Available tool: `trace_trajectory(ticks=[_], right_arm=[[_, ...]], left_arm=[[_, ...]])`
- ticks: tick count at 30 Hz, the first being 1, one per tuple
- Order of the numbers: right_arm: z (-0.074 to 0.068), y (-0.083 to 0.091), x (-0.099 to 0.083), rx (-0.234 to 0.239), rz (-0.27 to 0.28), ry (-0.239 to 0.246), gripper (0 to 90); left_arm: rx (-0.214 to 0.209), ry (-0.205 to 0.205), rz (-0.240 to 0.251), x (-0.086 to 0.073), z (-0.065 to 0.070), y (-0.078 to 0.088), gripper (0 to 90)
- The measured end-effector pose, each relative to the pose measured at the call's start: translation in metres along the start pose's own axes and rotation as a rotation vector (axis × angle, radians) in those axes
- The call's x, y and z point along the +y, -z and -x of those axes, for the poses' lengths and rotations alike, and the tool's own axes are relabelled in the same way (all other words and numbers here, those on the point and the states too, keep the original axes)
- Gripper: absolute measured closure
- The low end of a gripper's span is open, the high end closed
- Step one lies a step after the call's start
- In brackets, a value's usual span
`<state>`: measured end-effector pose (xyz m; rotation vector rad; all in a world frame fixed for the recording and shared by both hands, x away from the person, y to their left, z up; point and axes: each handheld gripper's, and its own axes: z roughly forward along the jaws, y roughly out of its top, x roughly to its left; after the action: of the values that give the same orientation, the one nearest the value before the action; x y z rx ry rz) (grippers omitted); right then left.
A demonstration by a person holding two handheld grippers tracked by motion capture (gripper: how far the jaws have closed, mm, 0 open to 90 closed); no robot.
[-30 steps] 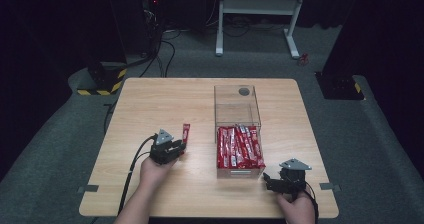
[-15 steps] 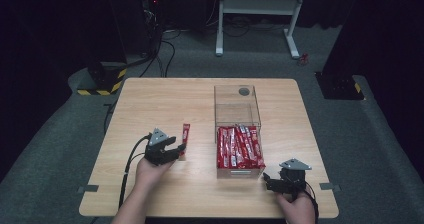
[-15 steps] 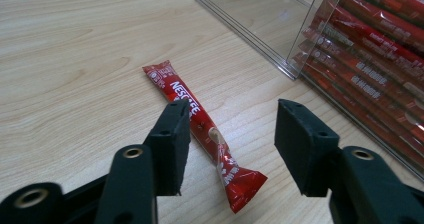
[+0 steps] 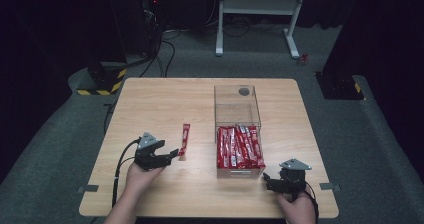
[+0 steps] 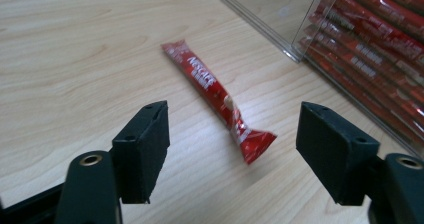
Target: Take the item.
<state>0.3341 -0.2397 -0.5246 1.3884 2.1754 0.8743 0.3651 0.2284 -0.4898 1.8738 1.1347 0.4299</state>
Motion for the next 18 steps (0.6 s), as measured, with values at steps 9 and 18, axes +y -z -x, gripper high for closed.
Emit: trace_trajectory(ticks=[9,18], right_arm=[[0.0,0.0,0.0,0.003,-0.001,0.006,9.1],[0.0,0.0,0.0,0.002,0.0,0.009,9.1]], left_arm=[[0.045,0.009,-0.056,-0.019,-0.017,0.017,23.6],[0.113,0.009,-0.126,-0.048,-0.032,0.034,20.8]])
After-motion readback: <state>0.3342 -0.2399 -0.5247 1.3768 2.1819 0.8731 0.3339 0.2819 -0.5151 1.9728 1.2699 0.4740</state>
